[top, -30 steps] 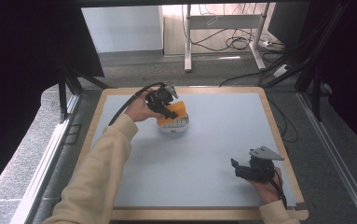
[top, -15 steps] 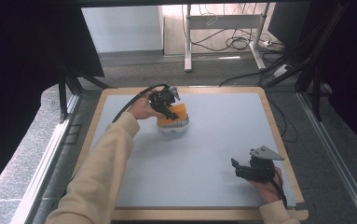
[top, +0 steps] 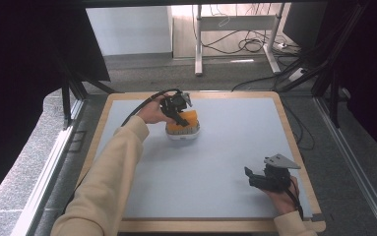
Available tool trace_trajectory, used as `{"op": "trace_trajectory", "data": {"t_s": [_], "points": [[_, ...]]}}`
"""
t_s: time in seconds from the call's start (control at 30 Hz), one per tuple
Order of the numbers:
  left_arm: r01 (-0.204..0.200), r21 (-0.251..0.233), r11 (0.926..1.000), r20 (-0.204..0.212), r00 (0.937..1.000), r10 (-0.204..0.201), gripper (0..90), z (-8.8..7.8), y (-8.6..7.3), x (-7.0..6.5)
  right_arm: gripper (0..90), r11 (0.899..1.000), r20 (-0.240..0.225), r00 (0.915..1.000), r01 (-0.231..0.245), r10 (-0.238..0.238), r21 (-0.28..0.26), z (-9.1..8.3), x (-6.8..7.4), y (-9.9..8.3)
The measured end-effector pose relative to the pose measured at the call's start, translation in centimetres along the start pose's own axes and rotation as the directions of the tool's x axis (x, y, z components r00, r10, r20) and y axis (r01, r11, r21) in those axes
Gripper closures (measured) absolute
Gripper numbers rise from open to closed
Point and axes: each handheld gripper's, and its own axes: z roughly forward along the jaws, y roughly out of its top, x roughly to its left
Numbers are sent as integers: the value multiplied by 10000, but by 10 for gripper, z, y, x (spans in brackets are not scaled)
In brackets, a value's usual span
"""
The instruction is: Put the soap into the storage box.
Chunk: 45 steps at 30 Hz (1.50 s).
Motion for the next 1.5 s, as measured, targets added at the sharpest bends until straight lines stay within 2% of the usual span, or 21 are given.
{"op": "trace_trajectory", "data": {"t_s": [0.1,0.27,0.33,0.5,0.7,0.83,0.97,1.07,1.17,1.3,1.4,1.5], "points": [[-157,231,9996,45,9999,156,623,4,-1,2,160,10000,9,10000,4,-4,17,0,1,0],[-171,329,9993,176,9997,166,623,11,-2,3,160,10000,-1,10000,25,-25,28,0,0,0],[-159,416,9990,85,9998,155,623,13,-2,3,160,10000,17,10000,-5,5,53,1,0,0],[-172,352,9992,108,9998,168,622,15,-1,4,160,10000,0,10000,19,-19,48,0,0,-1],[-171,276,9995,-147,9997,176,614,16,-1,3,160,10000,2,10000,44,-44,37,0,0,0],[120,-261,9996,-524,9985,-133,548,7,0,6,160,10000,-20,10000,38,-38,30,0,1,0],[385,-883,9953,-1201,9915,-490,476,-11,2,5,160,10000,-23,10000,36,-35,40,0,1,0],[389,-1115,9930,-1353,9893,-540,441,-22,4,3,160,10000,-19,10000,38,-38,7,0,2,0],[483,-1110,9926,-1378,9884,-635,410,-30,3,-1,160,10000,-27,10000,19,-19,10,0,2,0],[1009,-1359,9856,-1315,9842,-1189,361,-40,-4,-8,160,10000,-16,10000,35,-35,-27,-2,2,0],[1564,-1663,9736,-1175,9772,-1770,334,-47,-12,-15,160,10000,-40,10000,-19,19,-7,-1,2,0],[1840,-2047,9614,-1458,9655,-2159,319,-57,-23,-24,160,10000,-27,10000,-21,21,-19,-1,1,0]]}}
